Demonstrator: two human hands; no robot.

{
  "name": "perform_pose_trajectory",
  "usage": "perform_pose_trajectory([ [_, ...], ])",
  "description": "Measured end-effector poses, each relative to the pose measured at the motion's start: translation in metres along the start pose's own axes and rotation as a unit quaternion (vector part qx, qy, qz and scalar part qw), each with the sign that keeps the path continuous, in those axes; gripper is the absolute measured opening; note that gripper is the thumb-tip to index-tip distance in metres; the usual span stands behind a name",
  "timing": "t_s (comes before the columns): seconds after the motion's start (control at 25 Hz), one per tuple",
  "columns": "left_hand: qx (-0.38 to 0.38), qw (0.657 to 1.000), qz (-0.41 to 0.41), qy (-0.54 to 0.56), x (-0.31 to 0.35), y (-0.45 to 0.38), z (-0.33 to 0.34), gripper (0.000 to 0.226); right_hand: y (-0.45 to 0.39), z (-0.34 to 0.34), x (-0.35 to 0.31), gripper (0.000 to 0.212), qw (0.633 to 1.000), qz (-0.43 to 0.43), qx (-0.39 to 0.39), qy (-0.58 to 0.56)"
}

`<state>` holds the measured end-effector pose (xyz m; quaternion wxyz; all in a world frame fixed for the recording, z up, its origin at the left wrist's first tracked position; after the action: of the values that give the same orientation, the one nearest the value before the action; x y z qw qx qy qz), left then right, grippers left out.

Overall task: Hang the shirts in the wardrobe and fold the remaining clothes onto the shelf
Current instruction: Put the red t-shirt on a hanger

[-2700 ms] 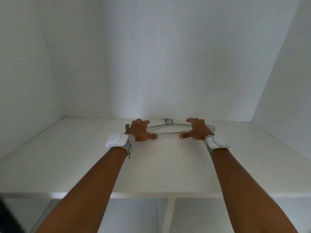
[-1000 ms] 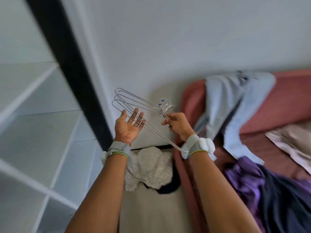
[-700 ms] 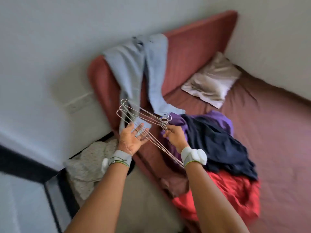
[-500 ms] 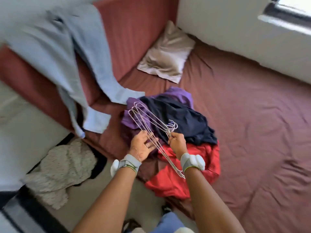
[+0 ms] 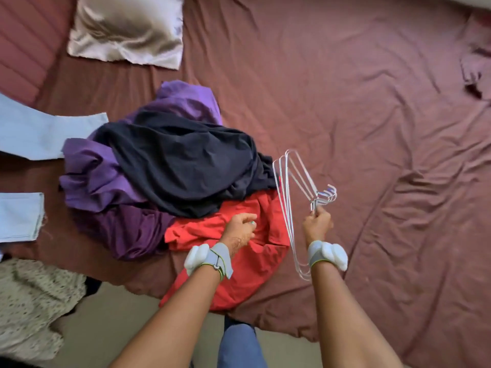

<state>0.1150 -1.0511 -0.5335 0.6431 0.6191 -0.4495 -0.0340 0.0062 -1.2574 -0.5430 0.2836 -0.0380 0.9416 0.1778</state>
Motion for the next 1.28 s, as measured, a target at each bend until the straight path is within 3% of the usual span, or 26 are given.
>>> perform_pose_trajectory([
  [0.08, 0.046, 0.998, -0.003, -0.047, -0.013, -0.050, 0.001, 0.030, -0.046, 0.025, 0.025, 0.020, 1.000, 0.015, 0.015, 0.003],
  [0.28, 0.101, 0.989, -0.038, -0.099, -0.052, -0.102, -0.032, 0.020, -0.077, 0.065, 0.076, 0.052, 0.990, 0.032, -0.040, 0.129],
  [0.4, 0.114, 0.984, -0.059, -0.124, -0.072, -0.119, -0.045, 0.018, -0.059, 0.074, 0.089, 0.041, 0.974, 0.043, 0.012, 0.222],
  [0.48, 0.111, 0.981, -0.060, -0.148, -0.076, -0.119, -0.049, 0.016, -0.039, 0.083, 0.065, 0.030, 0.980, -0.062, 0.039, 0.182],
  [0.56, 0.105, 0.980, -0.044, -0.161, -0.074, -0.119, -0.048, 0.011, -0.014, 0.115, 0.044, 0.045, 0.971, -0.141, -0.080, 0.177],
  [0.6, 0.100, 0.979, -0.032, -0.176, -0.070, -0.115, -0.046, 0.010, 0.001, 0.128, 0.043, 0.054, 0.958, -0.129, -0.142, 0.215],
  [0.68, 0.085, 0.973, 0.000, -0.213, -0.058, -0.101, -0.041, 0.018, 0.014, 0.134, 0.042, 0.049, 0.950, -0.071, -0.157, 0.262],
  [0.8, 0.054, 0.977, 0.035, -0.202, -0.044, -0.083, -0.035, 0.030, 0.017, 0.123, 0.014, 0.021, 0.982, 0.007, -0.148, 0.115],
  [0.88, 0.008, 0.982, 0.076, -0.172, -0.031, -0.064, -0.031, 0.047, 0.028, 0.116, -0.012, 0.031, 0.980, 0.043, -0.191, -0.025],
  [0.96, -0.024, 0.975, 0.138, -0.175, -0.012, -0.046, -0.026, 0.075, 0.039, 0.112, -0.035, 0.031, 0.955, 0.104, -0.219, -0.169],
  [1.04, 0.016, 0.957, 0.213, -0.194, 0.019, -0.013, -0.037, 0.078, 0.071, 0.088, -0.083, 0.021, 0.903, 0.128, -0.267, -0.311],
  [1.08, 0.061, 0.949, 0.242, -0.191, 0.032, 0.000, -0.048, 0.064, 0.085, 0.077, -0.105, 0.017, 0.882, 0.120, -0.296, -0.347],
  [1.16, 0.136, 0.930, 0.289, -0.183, 0.061, 0.034, -0.084, 0.033, 0.110, 0.048, -0.144, 0.007, 0.874, 0.064, -0.317, -0.362],
  [1.28, 0.133, 0.917, 0.324, -0.192, 0.087, 0.077, -0.132, 0.033, 0.123, 0.000, -0.181, 0.029, 0.942, -0.118, -0.191, -0.248],
])
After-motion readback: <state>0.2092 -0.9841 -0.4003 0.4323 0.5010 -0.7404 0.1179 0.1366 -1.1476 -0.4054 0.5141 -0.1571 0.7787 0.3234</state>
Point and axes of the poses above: each hand's wrist, its own y-axis away from the middle knuckle, its own z-axis out of the palm, x = y × z, the point moved 7 cm from there along -y, towards the middle knuckle, and after that the axes turned 7 degrees about x, right-handed, at the moved point
